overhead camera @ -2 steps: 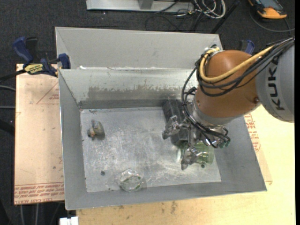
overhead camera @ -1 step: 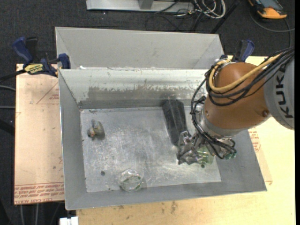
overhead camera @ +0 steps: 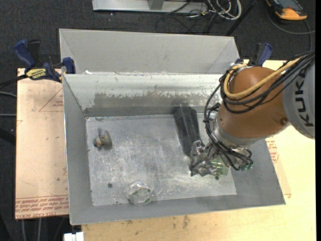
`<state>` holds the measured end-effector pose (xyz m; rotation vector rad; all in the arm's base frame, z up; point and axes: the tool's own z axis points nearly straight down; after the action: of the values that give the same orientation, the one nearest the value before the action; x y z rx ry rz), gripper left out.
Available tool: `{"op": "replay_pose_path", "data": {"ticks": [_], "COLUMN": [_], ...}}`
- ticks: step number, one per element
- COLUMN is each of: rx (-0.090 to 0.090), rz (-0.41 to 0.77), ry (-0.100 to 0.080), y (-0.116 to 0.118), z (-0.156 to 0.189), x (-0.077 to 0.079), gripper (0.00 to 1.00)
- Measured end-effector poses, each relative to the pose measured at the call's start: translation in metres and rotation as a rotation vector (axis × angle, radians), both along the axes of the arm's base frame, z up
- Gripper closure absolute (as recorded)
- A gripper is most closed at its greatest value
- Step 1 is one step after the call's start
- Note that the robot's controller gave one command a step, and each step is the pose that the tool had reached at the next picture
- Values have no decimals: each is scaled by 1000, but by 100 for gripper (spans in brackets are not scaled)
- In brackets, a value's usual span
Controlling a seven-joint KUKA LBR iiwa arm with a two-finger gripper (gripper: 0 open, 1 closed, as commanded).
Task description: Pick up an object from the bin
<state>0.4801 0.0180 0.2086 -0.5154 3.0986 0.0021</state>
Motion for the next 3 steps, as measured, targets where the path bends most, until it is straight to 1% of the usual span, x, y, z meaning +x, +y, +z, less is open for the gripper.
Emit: {"op": "replay_pose_path", "data": {"ticks": [1, 2, 3], "rx": [1, 0, 1], "rz": [238, 236, 452], "ry": [0, 0, -7], "y": [98, 97, 151], "z": [-81, -80, -115], "x": [22, 22, 13], "gripper": [0, 0, 100]}}
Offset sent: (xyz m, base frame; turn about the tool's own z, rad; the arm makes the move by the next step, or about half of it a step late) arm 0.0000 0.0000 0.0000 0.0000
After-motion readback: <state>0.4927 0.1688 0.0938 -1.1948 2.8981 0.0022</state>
